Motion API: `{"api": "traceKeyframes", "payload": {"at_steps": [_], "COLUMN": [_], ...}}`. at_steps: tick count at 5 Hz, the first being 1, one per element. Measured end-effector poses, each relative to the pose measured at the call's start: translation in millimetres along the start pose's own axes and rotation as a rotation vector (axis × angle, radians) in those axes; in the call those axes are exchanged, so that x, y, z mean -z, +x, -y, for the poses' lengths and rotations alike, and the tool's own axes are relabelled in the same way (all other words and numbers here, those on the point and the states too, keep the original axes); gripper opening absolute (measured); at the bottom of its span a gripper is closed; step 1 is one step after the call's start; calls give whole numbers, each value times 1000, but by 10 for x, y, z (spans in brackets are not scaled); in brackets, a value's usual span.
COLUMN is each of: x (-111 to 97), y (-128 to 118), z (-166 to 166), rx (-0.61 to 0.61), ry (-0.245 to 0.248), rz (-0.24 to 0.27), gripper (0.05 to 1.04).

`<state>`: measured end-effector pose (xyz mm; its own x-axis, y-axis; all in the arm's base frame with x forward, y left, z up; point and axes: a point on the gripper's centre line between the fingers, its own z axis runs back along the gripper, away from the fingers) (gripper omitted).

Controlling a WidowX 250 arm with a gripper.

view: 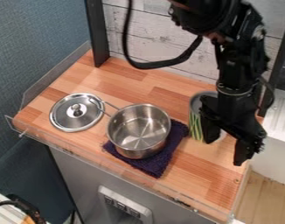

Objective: Pushed the can to the back of the table

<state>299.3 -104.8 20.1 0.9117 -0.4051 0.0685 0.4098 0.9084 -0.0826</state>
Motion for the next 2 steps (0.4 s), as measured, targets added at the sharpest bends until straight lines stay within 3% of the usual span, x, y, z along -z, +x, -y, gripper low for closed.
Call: {"api": "traceKeyframes", "payload": {"at_steps": [2], "x": [171], "y": [254], "z": [-183], "rx": [-21], "ry": [-50], "rz": [-16], "gripper": [999]}}
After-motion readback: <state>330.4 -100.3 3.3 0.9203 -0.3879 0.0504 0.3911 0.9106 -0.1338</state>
